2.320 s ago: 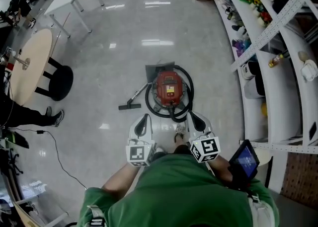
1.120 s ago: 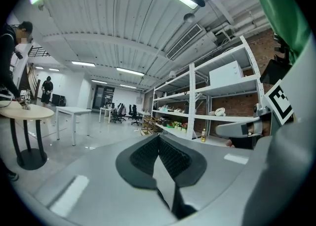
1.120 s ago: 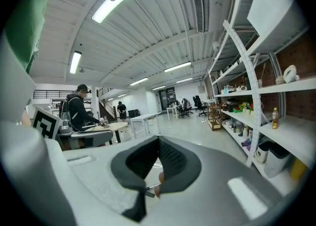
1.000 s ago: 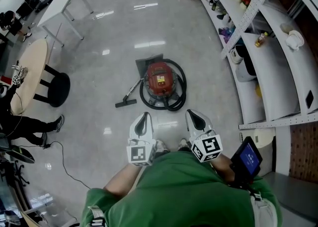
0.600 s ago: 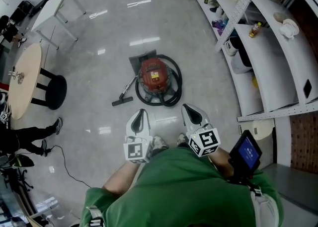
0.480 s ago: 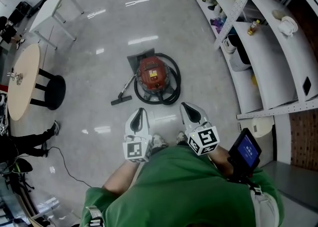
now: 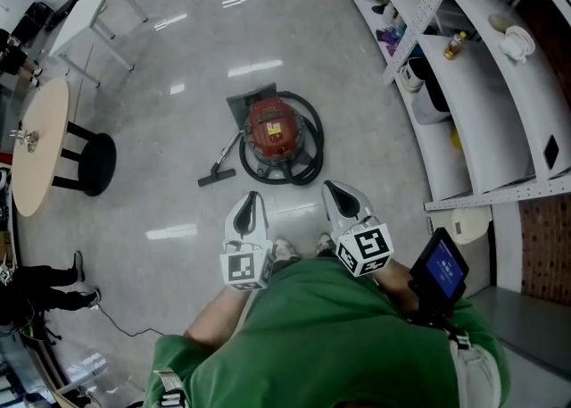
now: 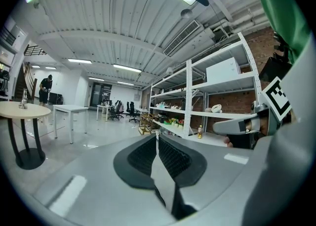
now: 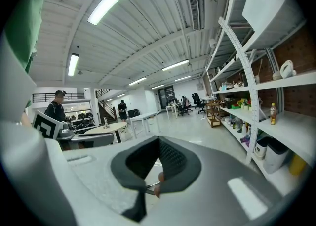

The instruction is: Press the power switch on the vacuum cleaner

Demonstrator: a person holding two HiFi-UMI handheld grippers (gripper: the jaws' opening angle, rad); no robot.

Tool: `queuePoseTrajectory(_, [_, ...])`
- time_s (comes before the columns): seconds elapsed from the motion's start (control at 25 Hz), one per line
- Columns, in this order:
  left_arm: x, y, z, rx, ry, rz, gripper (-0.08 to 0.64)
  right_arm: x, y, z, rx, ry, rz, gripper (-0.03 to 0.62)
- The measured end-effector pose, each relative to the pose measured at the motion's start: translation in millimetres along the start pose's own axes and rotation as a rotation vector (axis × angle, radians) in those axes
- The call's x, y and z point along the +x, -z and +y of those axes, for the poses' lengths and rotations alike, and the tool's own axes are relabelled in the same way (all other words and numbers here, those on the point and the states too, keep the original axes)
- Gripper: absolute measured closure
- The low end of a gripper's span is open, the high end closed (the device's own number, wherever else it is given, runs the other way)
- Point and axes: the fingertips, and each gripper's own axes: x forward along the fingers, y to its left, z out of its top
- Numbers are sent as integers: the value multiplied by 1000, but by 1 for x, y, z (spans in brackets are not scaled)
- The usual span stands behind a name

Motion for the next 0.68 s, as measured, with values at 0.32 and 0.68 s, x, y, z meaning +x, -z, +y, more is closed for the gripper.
queuePoseTrajectory(0.32, [-3, 4, 9, -5, 8, -6, 554, 7, 2, 9, -13, 3, 1, 592])
queuePoseTrajectory(0.68, [-1, 3, 12, -9, 21, 2, 554, 10, -1, 13, -17, 8, 4, 592])
